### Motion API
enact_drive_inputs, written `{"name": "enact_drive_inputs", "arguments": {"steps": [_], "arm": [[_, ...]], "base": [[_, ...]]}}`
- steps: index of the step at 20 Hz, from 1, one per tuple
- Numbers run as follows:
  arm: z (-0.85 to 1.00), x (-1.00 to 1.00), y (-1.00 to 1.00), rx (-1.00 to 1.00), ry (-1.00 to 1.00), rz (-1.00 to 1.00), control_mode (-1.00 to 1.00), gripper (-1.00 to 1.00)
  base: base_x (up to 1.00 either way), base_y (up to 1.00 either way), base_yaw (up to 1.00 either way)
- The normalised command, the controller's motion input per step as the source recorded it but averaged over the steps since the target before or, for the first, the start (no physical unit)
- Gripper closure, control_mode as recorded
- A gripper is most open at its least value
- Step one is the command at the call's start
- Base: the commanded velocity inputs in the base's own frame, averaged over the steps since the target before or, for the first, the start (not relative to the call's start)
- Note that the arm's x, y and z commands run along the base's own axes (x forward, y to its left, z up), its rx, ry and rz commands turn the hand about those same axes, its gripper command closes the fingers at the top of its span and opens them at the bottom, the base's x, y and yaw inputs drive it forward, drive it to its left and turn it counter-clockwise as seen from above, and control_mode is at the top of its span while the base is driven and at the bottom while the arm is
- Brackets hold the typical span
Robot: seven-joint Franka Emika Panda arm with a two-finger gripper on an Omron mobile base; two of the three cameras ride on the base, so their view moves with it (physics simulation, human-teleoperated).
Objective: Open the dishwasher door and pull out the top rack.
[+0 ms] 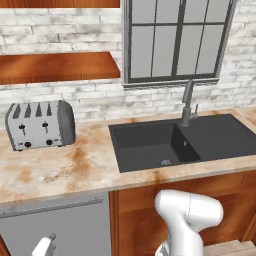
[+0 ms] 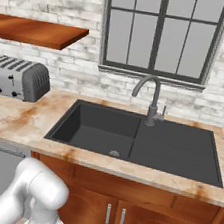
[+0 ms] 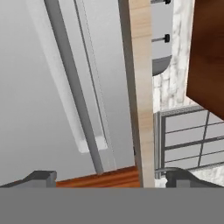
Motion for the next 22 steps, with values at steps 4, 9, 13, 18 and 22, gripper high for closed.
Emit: {"name": "enact_drive_inputs", "arguments": {"steps": [4, 9, 13, 18, 22], "arm": [[0.0, 0.49, 0.0, 0.0, -0.09, 0.0, -1.0, -1.0], [-0.03, 0.6, -0.01, 0.0, -0.01, 0.0, -1.0, -1.0], [-0.43, 0.59, -0.05, 0.0, 0.0, 0.0, -1.0, -1.0], [-0.46, 0.68, -0.18, 0.0, 0.0, 0.03, -1.0, -1.0], [-0.33, 0.67, -0.15, 0.0, -0.02, 0.03, -1.0, -1.0]], "base": [[0.0, 0.0, 0.0], [0.0, 0.0, 0.0], [0.0, 0.0, 0.0], [0.0, 0.0, 0.0], [0.0, 0.0, 0.0]]}}
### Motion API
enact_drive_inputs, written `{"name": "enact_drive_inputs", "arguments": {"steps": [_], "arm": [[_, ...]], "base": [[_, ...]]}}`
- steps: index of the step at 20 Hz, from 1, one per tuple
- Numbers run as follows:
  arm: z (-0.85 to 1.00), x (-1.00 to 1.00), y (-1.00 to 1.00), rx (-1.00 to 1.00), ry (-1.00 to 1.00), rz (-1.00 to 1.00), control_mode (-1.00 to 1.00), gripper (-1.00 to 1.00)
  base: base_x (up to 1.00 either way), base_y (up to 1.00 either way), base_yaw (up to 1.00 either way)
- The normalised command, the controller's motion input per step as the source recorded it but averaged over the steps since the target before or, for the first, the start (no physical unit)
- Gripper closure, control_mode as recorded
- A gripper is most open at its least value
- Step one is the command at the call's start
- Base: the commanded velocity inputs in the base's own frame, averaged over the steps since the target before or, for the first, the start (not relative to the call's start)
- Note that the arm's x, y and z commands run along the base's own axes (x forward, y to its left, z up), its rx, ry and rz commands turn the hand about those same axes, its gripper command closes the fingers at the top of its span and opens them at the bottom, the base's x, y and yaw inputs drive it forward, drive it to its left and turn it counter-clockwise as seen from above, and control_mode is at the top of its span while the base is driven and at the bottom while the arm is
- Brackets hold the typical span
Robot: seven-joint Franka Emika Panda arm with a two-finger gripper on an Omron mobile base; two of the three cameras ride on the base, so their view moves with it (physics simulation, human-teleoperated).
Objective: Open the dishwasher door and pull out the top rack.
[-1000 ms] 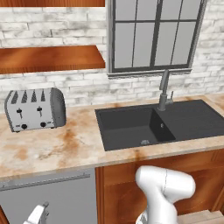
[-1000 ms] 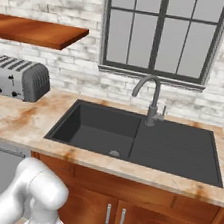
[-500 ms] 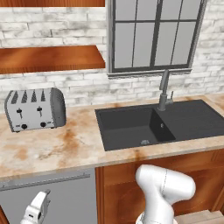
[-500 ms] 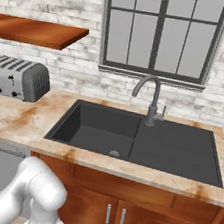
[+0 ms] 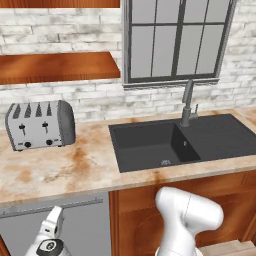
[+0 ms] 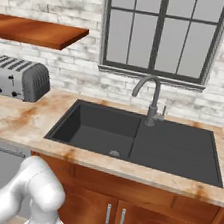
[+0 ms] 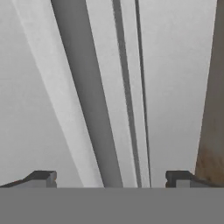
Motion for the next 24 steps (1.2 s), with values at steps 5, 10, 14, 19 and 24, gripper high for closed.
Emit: {"name": "enact_drive_inputs", "arguments": {"steps": [5, 10, 14, 19, 24], "arm": [[-0.63, 0.45, -0.08, 0.0, -0.08, 0.06, -1.0, -1.0], [-0.49, 0.48, -0.02, 0.0, -0.08, 0.06, -1.0, -1.0], [-0.3, 0.32, -0.03, 0.0, -0.05, 0.04, -1.0, -1.0], [-0.11, 0.03, 0.0, 0.0, 0.0, 0.03, -1.0, 1.0], [-0.07, -0.01, 0.0, 0.0, 0.03, 0.0, -1.0, 1.0]], "base": [[0.0, 0.0, 0.0], [0.0, 0.0, 0.0], [0.0, 0.0, 0.0], [0.0, 0.0, 0.0], [0.0, 0.0, 0.0]]}}
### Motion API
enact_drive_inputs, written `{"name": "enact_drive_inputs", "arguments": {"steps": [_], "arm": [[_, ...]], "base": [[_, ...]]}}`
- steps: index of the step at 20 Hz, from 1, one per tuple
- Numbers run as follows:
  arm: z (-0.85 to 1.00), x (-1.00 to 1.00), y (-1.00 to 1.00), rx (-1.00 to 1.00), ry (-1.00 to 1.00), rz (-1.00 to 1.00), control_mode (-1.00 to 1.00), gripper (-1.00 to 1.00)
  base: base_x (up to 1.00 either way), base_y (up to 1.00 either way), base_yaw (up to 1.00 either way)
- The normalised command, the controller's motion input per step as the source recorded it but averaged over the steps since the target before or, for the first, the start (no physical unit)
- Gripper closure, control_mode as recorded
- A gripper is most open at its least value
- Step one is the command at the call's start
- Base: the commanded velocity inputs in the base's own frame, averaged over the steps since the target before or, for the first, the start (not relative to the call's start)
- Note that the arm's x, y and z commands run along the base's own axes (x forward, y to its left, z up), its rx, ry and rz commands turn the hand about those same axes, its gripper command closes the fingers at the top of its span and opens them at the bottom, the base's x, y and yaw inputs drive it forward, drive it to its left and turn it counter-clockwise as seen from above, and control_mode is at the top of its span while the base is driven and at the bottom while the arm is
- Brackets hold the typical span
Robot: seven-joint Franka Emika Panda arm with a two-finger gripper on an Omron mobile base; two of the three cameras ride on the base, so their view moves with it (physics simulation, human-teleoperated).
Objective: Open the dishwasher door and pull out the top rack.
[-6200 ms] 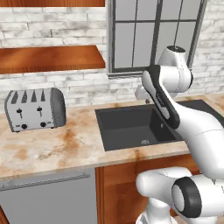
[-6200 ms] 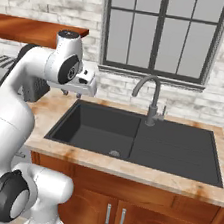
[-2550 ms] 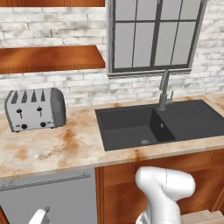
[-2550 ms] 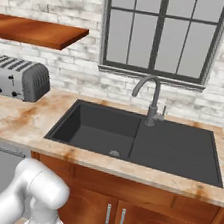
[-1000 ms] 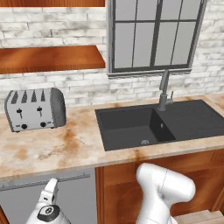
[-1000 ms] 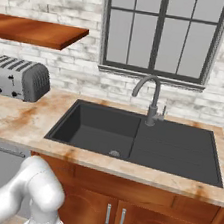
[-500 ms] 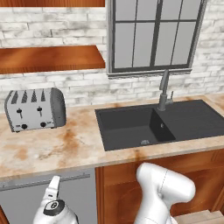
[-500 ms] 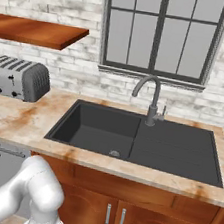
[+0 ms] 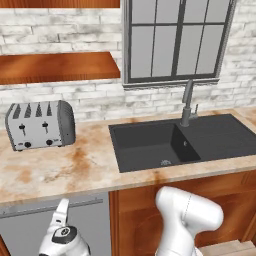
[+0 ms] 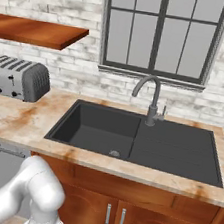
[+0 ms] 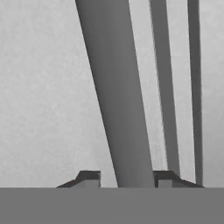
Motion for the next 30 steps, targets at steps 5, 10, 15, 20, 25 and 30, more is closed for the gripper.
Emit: {"name": "enact_drive_inputs", "arguments": {"steps": [5, 10, 15, 20, 25, 30], "arm": [[-0.31, -0.65, -0.06, 0.0, 0.09, -0.01, -1.0, 1.0], [-0.61, -1.0, -0.17, 0.01, 0.25, 0.0, -1.0, 1.0], [-0.96, -1.0, -0.18, 0.0, 0.41, 0.0, -1.0, 1.0], [-1.0, -1.0, -0.16, 0.0, 0.5, 0.0, -1.0, 1.0], [-1.0, -1.0, -0.05, 0.0, 0.52, 0.0, -1.0, 1.0], [-1.0, -1.0, -0.03, 0.0, 0.48, 0.0, -1.0, 1.0]], "base": [[0.0, 0.0, 0.0], [0.0, 0.0, 0.0], [0.0, 0.0, 0.0], [0.0, 0.0, 0.0], [0.0, 0.0, 0.0], [0.0, 0.0, 0.0]]}}
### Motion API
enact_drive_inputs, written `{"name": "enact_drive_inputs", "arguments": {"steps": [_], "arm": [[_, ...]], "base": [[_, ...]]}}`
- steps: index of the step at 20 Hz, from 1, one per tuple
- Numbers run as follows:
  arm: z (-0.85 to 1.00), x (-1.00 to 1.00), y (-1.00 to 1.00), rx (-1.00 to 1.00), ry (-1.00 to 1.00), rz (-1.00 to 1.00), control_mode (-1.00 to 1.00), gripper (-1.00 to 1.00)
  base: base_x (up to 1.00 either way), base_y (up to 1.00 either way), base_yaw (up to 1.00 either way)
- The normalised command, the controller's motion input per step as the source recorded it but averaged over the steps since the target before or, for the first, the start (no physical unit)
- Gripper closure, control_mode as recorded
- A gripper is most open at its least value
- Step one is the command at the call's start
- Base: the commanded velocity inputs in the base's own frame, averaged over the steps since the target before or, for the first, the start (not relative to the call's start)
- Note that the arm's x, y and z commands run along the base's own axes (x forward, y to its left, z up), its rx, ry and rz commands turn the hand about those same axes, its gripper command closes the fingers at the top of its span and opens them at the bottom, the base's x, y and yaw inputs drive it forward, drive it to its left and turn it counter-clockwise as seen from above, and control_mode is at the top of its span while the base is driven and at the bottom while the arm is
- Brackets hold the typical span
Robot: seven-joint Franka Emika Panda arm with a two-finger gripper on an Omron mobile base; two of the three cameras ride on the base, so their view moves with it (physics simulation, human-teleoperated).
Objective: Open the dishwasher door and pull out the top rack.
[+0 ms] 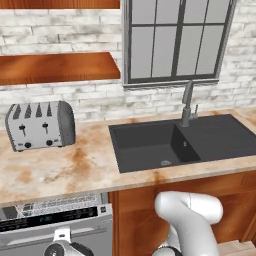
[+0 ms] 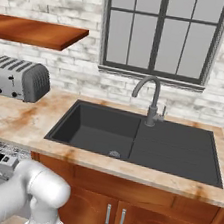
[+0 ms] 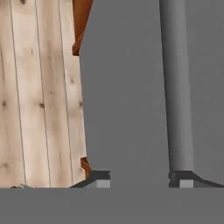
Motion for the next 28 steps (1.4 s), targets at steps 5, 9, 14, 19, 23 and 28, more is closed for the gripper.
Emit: {"name": "enact_drive_inputs", "arguments": {"steps": [5, 9, 14, 19, 23, 28], "arm": [[-1.0, -1.0, 0.0, -0.03, 0.44, 0.0, -1.0, 1.0], [-1.0, -1.0, 0.0, -0.06, 0.43, 0.0, -1.0, 1.0], [-1.0, -1.0, 0.0, -0.08, 0.42, 0.0, -1.0, 1.0], [-1.0, -1.0, 0.0, -0.06, 0.4, 0.0, -1.0, 1.0], [-0.64, -1.0, 0.0, 0.0, 0.31, 0.0, -1.0, 1.0], [0.03, -1.0, 0.0, 0.0, 0.21, 0.0, -1.0, 1.0]], "base": [[0.0, 0.0, 0.0], [0.0, 0.0, 0.0], [0.0, 0.0, 0.0], [0.0, 0.0, 0.0], [0.0, 0.0, 0.0], [0.0, 0.0, 0.0]]}}
